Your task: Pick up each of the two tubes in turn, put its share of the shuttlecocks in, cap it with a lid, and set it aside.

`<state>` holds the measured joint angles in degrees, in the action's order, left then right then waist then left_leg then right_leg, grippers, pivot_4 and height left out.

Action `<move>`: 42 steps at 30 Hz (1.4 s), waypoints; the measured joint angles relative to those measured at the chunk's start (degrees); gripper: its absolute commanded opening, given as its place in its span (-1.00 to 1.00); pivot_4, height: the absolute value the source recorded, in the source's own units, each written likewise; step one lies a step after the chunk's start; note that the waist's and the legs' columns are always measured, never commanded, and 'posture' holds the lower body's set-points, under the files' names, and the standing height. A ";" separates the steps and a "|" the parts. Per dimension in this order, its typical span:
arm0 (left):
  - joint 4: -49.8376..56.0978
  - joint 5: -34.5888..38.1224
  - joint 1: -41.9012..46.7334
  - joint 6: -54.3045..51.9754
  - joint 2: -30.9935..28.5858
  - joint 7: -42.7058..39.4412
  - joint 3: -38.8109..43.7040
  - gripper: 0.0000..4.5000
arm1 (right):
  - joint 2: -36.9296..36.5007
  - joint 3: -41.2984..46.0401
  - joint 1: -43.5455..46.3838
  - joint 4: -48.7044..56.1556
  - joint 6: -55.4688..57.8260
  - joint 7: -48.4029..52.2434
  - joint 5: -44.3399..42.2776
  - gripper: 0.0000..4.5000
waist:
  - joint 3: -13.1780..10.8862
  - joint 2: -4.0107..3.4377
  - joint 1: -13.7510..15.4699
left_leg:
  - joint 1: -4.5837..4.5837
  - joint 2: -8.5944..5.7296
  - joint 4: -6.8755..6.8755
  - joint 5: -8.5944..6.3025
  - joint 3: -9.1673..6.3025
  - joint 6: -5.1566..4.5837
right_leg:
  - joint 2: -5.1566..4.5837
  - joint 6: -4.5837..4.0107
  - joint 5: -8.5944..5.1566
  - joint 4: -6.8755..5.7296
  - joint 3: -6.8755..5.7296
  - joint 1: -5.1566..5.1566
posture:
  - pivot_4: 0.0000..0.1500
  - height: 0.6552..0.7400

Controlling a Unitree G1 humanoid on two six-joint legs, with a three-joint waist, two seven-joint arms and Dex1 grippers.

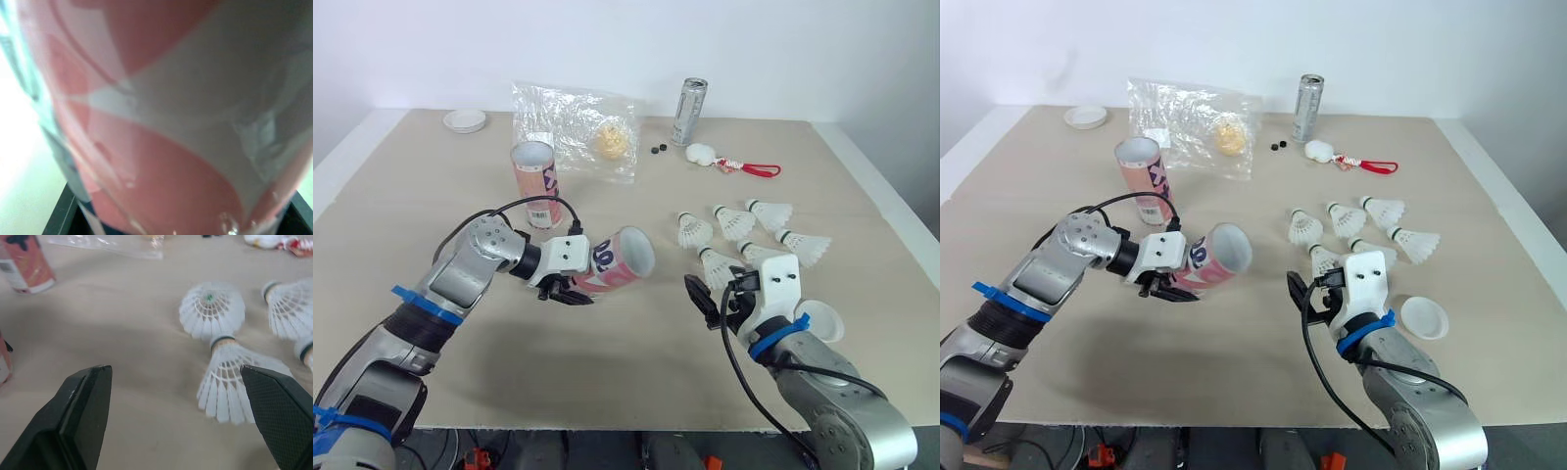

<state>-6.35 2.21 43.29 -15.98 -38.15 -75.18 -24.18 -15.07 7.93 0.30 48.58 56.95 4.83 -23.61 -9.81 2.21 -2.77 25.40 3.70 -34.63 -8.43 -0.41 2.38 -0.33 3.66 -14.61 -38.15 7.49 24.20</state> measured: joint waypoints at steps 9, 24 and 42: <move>-2.06 -2.58 1.78 0.99 3.87 0.82 -0.66 0.08 | 1.25 -0.02 2.27 -9.44 -4.81 0.06 1.59 1.00 | 0.01 -0.02 0.07 | 0.00 -0.03 -0.17 0.07 -0.04 -0.10 | -0.01 0.07 0.08 0.00 0.01 -0.14 | 1.00 1.00; 0.57 -3.21 0.53 -1.45 4.14 1.84 -0.15 0.07 | 2.25 -1.57 7.56 -23.87 -13.83 2.68 4.55 -0.18 | 0.01 -0.03 0.06 | 0.01 -0.04 -0.12 0.07 -0.08 -0.11 | 0.03 0.13 0.10 -0.02 -0.01 -0.14 | 1.00 1.00; -4.67 -3.38 2.43 1.22 5.38 2.28 0.00 0.07 | -8.28 -5.08 7.64 -13.49 -11.92 8.08 6.60 -0.97 | -0.01 -0.11 0.05 | 0.00 -0.05 -0.27 0.09 -0.08 -0.14 | 0.02 0.16 0.17 -0.02 0.01 -0.19 | 1.00 1.00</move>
<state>-11.02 -1.17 45.71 -14.76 -32.76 -72.91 -24.18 -23.35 2.85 7.94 35.08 45.03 12.90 -17.01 -9.82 2.09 -2.72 25.41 3.65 -34.91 -8.34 -0.50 2.24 -0.31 3.82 -14.45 -38.17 7.51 24.01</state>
